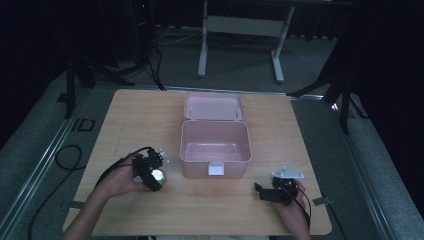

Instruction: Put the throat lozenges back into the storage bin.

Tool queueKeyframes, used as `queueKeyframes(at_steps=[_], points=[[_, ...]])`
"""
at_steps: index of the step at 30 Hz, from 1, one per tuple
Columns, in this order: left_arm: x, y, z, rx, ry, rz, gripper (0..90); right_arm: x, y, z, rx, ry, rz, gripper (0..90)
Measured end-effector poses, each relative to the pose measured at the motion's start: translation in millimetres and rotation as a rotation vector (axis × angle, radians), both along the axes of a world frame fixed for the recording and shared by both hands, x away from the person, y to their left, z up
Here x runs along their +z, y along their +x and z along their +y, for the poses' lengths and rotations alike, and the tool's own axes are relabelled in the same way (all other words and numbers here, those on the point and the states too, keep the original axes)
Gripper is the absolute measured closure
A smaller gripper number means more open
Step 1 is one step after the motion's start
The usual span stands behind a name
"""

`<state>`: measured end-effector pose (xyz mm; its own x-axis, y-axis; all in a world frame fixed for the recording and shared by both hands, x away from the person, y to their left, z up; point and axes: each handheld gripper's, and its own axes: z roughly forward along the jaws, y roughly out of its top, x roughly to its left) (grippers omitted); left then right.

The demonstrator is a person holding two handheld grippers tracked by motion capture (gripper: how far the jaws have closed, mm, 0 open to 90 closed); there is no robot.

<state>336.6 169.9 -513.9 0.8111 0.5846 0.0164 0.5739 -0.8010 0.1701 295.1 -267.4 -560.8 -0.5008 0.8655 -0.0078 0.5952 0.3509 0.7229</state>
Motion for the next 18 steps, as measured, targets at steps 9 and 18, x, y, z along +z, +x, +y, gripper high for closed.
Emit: queueKeyframes(at_steps=[9,18], points=[[-3.3,2.3,-1.1,0.000,0.001,0.023,16.8,0.0,0.0,0.0,0.000,0.000,0.000,14.4],[-3.3,3.2,-2.7,-0.005,0.015,0.033,20.4,0.0,0.0,0.0,0.000,0.000,0.000,14.4]])
